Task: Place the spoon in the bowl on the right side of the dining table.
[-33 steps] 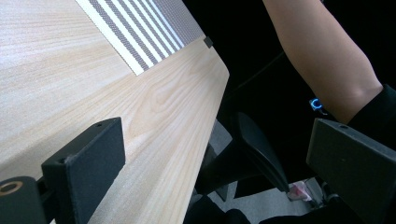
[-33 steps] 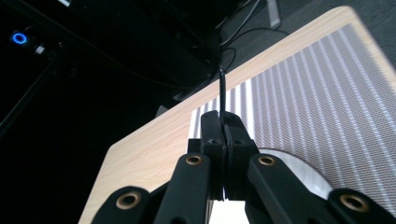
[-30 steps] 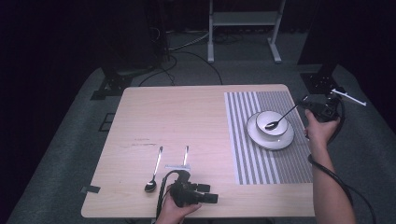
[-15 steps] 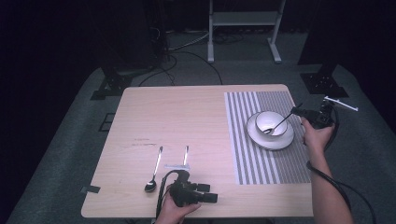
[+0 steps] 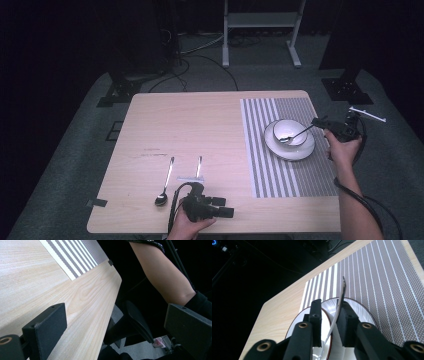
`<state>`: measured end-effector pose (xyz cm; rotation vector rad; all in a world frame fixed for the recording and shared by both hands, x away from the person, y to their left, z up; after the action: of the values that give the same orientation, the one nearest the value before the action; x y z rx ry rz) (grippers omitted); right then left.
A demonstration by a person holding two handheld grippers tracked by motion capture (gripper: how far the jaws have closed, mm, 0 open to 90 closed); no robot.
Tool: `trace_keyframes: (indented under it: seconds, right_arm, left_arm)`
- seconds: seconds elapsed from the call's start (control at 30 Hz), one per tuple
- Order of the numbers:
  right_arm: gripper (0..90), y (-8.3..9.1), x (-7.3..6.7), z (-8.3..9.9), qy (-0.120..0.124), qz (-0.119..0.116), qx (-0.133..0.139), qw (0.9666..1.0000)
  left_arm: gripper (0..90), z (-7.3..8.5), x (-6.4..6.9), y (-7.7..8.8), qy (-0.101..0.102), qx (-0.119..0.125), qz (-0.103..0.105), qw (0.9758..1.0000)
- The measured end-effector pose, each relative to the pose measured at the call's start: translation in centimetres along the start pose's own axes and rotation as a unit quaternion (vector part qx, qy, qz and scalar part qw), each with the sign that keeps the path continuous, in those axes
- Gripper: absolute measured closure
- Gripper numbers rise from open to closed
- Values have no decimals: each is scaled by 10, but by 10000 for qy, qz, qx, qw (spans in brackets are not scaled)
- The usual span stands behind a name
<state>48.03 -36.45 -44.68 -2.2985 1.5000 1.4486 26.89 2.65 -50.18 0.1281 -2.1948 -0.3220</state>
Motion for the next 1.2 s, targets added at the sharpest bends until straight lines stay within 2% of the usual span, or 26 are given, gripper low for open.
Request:
trace_keyframes:
  seconds: [0.1,0.27,0.53,1.2]
  right_arm:
    - [692,1,1,4,73,31,-109,9999]
    - [657,3,3,9,94,-22,-140,9999]
    - [613,10,-1,21,239,-35,-357,9991]
    - [562,24,-10,47,352,-265,-492,9978]
  left_arm:
    - [30,0,0,-1,-8,-2,4,10000]
    - [30,0,1,-1,0,7,16,10000]
    - [30,-1,3,-3,-39,-17,22,10000]
    - [29,0,4,1,-60,29,-2,10000]
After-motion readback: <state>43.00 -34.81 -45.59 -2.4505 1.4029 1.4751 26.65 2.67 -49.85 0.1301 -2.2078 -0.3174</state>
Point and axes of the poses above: each handheld gripper's, and its own axes: y roughly backward along the jaws, z roughly out of its underside, x roughly to its right, the point moved 7 cm from there along -y, roughly forward along the jaws, and after that the axes turned 1 degree about -x, right-handed, at the moved point
